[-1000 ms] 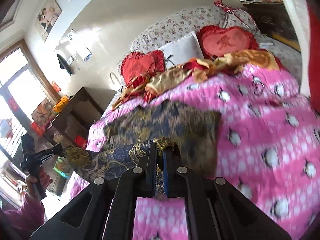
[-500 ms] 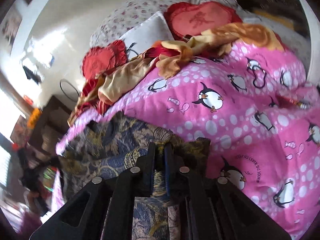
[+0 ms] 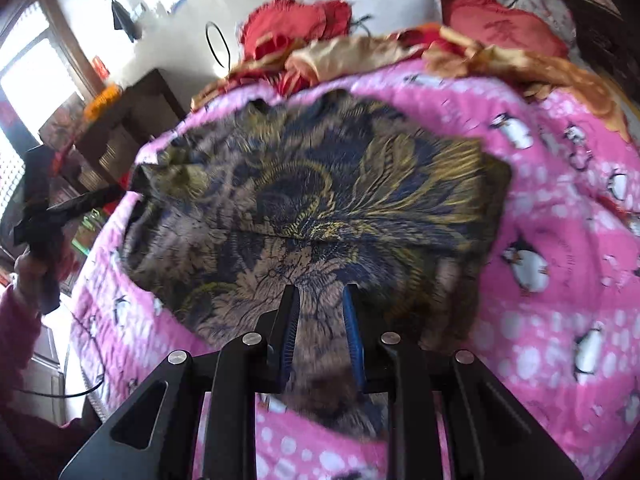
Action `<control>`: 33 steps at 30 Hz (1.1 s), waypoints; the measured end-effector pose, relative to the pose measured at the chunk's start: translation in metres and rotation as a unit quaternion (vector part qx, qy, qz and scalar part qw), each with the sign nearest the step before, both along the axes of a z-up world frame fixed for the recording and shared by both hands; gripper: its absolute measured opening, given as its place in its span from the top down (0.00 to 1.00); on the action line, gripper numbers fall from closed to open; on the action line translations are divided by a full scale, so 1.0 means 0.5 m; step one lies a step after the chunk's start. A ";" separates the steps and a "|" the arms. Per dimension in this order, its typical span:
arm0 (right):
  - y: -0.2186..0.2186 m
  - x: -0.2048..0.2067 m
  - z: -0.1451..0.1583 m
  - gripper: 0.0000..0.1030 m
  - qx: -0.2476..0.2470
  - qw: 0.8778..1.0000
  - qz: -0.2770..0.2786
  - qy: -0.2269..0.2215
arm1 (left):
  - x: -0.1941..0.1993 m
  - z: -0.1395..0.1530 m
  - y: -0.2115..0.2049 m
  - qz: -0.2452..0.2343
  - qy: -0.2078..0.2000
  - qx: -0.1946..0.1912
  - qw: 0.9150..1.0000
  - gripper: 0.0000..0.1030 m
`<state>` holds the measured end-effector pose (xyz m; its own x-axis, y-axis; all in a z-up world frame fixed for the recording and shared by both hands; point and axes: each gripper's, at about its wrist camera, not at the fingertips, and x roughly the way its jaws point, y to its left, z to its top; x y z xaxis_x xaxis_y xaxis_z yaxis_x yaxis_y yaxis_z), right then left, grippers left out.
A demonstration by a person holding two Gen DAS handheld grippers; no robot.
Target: Fold small clothes
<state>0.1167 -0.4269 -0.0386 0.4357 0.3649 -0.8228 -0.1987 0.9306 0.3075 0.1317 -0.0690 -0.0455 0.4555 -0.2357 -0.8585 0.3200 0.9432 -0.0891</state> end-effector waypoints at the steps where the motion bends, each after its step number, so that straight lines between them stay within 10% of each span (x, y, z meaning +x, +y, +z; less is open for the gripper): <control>1: 0.006 0.017 -0.011 0.75 -0.008 1.000 0.000 0.005 | 0.010 -0.015 -0.009 0.001 0.009 0.007 1.000 0.33; 14: -0.070 0.260 0.080 0.75 -0.013 0.989 -0.121 -0.082 | 0.262 0.104 0.045 0.122 -0.046 -0.067 0.989 0.39; 17: -0.099 0.216 0.102 0.75 0.039 0.988 -0.125 -0.088 | 0.220 0.113 0.076 0.115 -0.050 -0.093 0.988 0.27; 33: -0.101 -0.165 0.011 0.64 0.016 0.995 -0.097 0.016 | -0.113 -0.039 0.162 0.090 0.048 -0.137 0.985 0.27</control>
<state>0.0343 -0.4774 -0.0331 0.4748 0.3023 -0.8266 -0.0065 0.9403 0.3402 0.0753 0.0118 -0.0649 0.4313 -0.3883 -0.8144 0.1283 0.9199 -0.3706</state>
